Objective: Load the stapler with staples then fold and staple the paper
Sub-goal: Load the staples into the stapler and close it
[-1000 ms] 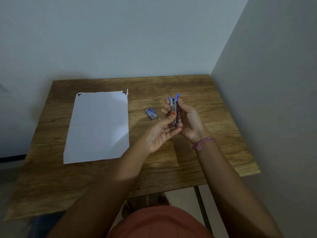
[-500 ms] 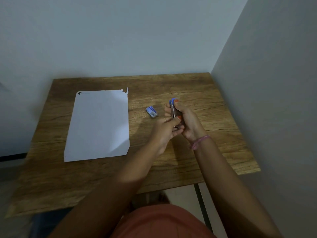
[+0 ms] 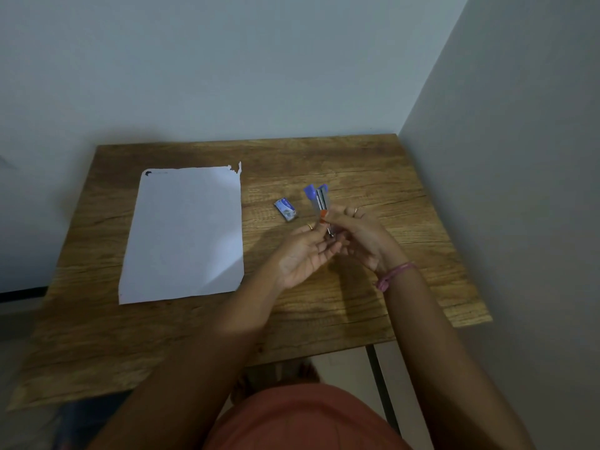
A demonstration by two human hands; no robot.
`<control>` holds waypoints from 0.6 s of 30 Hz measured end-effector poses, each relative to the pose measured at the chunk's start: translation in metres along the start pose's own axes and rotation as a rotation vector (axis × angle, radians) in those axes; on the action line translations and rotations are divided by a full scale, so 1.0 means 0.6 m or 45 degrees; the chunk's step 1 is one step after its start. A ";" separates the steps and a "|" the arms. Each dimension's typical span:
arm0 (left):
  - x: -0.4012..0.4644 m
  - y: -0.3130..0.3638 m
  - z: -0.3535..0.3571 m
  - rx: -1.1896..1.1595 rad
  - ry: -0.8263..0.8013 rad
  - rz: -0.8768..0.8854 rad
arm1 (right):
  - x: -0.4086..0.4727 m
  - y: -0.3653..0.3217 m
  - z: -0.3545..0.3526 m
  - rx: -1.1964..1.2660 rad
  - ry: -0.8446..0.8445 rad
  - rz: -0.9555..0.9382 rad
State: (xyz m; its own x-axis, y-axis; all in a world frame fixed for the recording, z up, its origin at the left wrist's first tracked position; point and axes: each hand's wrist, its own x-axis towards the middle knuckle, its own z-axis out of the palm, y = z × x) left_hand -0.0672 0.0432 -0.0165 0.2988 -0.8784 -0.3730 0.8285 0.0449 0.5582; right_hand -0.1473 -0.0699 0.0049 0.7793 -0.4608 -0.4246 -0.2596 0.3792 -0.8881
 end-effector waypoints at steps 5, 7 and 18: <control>0.017 -0.011 -0.001 0.309 0.184 0.074 | 0.007 0.009 0.016 -0.003 0.090 0.009; 0.022 -0.015 -0.001 0.448 0.248 0.110 | 0.013 0.015 0.023 0.011 0.204 -0.025; 0.022 0.017 -0.034 0.812 0.603 0.340 | 0.070 0.033 -0.011 -0.429 0.781 -0.296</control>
State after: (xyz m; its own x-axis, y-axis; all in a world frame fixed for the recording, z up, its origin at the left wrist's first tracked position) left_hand -0.0448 0.0417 -0.0310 0.7321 -0.5776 -0.3611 0.3173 -0.1798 0.9311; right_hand -0.1236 -0.0873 -0.0317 0.4024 -0.9026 -0.1529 -0.3646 -0.0048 -0.9312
